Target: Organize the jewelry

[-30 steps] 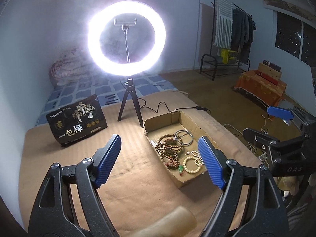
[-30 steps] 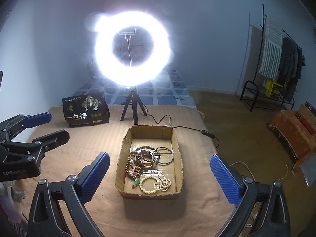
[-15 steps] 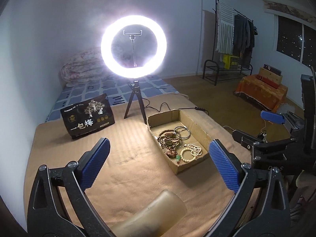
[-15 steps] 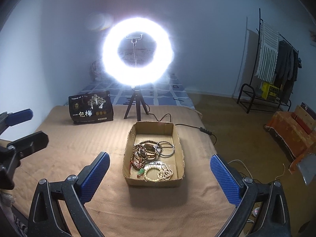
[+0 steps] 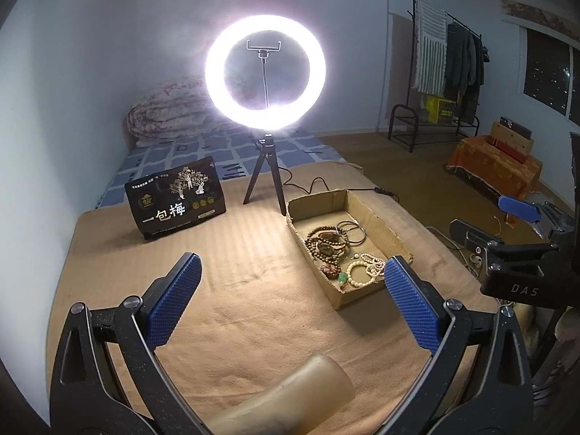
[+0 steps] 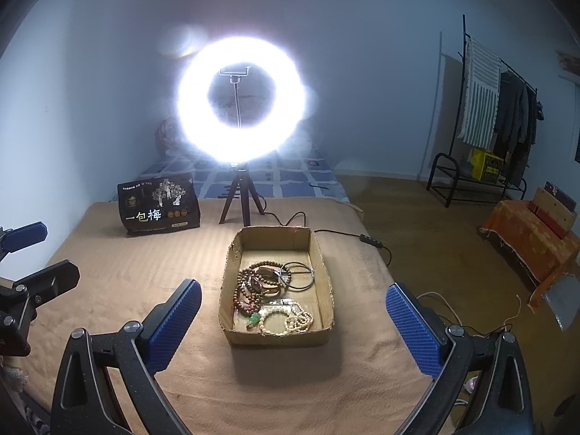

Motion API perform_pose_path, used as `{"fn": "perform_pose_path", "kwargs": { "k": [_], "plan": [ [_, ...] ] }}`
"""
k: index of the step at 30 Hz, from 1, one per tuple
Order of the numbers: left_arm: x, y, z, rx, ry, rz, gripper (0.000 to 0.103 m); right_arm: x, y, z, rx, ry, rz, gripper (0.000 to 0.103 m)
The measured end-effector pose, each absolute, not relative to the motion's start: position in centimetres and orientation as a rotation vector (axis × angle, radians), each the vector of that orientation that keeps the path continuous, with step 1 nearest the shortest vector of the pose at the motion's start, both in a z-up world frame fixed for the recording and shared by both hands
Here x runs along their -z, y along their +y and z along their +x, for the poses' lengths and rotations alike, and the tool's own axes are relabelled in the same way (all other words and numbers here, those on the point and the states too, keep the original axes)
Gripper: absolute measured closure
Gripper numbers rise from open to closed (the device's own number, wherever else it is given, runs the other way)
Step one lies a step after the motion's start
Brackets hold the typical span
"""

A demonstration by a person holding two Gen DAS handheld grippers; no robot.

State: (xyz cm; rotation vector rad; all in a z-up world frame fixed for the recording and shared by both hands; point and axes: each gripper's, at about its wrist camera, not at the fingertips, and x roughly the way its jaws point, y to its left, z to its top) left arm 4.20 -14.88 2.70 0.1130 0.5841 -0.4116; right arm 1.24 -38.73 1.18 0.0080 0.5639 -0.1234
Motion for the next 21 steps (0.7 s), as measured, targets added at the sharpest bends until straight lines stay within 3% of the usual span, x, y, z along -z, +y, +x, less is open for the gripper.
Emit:
{"fn": "perform_pose_path", "kwargs": {
  "k": [21],
  "plan": [
    [-2.79, -15.41, 3.84, 0.424, 0.583, 0.146, 0.001, -1.03, -38.85, 1.16, 0.127, 0.573, 0.009, 0.0]
  ]
}}
